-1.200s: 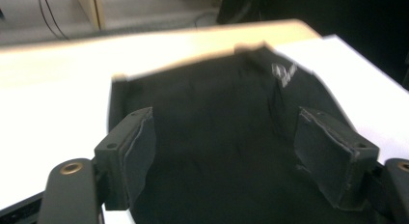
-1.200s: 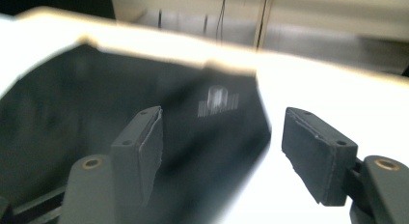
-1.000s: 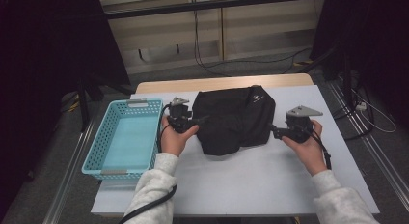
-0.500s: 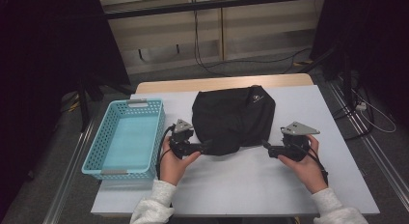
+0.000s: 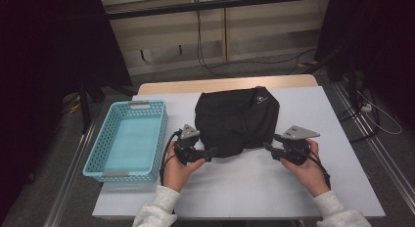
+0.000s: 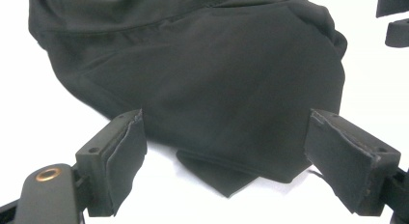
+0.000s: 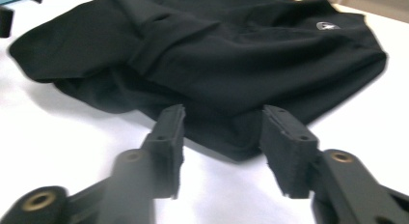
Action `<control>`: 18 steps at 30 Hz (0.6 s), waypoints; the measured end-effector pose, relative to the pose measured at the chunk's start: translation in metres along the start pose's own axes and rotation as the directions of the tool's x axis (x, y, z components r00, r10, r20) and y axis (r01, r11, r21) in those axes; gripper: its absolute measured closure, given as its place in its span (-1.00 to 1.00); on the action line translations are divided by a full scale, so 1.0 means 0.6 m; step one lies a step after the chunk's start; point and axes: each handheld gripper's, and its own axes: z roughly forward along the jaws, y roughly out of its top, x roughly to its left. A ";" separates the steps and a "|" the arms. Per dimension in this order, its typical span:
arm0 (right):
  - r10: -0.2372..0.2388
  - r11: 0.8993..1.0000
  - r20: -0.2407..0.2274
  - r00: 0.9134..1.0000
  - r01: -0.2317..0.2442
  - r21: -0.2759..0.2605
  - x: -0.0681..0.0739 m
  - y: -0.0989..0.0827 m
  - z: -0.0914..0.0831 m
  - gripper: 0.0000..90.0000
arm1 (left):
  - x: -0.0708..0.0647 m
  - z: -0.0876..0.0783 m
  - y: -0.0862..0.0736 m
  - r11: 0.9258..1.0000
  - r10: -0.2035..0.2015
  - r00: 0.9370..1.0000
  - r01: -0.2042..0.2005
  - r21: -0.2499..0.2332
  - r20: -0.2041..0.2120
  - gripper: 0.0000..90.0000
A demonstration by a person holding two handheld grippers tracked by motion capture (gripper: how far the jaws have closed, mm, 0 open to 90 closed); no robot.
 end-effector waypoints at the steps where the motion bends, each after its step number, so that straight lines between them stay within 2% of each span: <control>1: -0.007 1.000 -0.011 1.000 0.007 0.007 0.003 0.001 0.003 0.29 | -0.001 0.000 0.000 1.000 -0.002 1.000 0.002 -0.002 0.001 -0.65; 2: -0.018 1.000 -0.016 1.000 0.018 0.015 0.006 0.001 0.006 0.31 | -0.004 -0.001 -0.001 1.000 -0.008 1.000 0.008 -0.008 0.004 -0.65; 6: -0.053 0.997 -0.029 0.998 0.054 0.047 0.016 0.004 0.026 0.41 | -0.005 -0.003 -0.003 1.000 0.015 1.000 -0.015 0.004 0.006 -0.65; 7: -0.061 0.996 -0.033 0.998 0.063 0.055 0.017 0.005 0.032 0.45 | -0.006 -0.002 -0.003 1.000 0.009 1.000 -0.009 0.000 0.005 -0.65; 10: -0.063 0.995 -0.050 0.997 0.066 0.073 0.017 0.009 0.049 0.47 | -0.008 -0.001 -0.006 1.000 -0.003 1.000 0.003 -0.003 0.003 -0.65; 13: -0.069 0.994 -0.044 0.997 0.072 0.084 0.017 0.013 0.060 0.44 | -0.010 0.002 -0.010 1.000 0.015 1.000 -0.015 0.013 0.006 -0.65; 14: -0.065 0.994 -0.049 0.997 0.070 0.088 0.016 0.013 0.064 0.44 | -0.011 0.003 -0.011 1.000 0.006 1.000 -0.006 0.010 0.010 -0.65; 15: -0.061 0.993 -0.058 0.996 0.066 0.093 0.016 0.012 0.069 0.45 | -0.011 0.002 -0.012 1.000 0.015 1.000 -0.016 0.017 0.007 -0.65; 17: -0.070 0.988 -0.065 0.995 0.079 0.134 0.019 0.008 0.079 0.44 | -0.010 0.000 -0.014 1.000 0.010 1.000 -0.010 0.016 0.005 -0.65; 18: -0.070 0.988 -0.071 0.995 0.079 0.130 0.021 0.007 0.082 0.49 | -0.011 -0.001 -0.015 1.000 0.006 1.000 -0.006 0.016 0.005 -0.65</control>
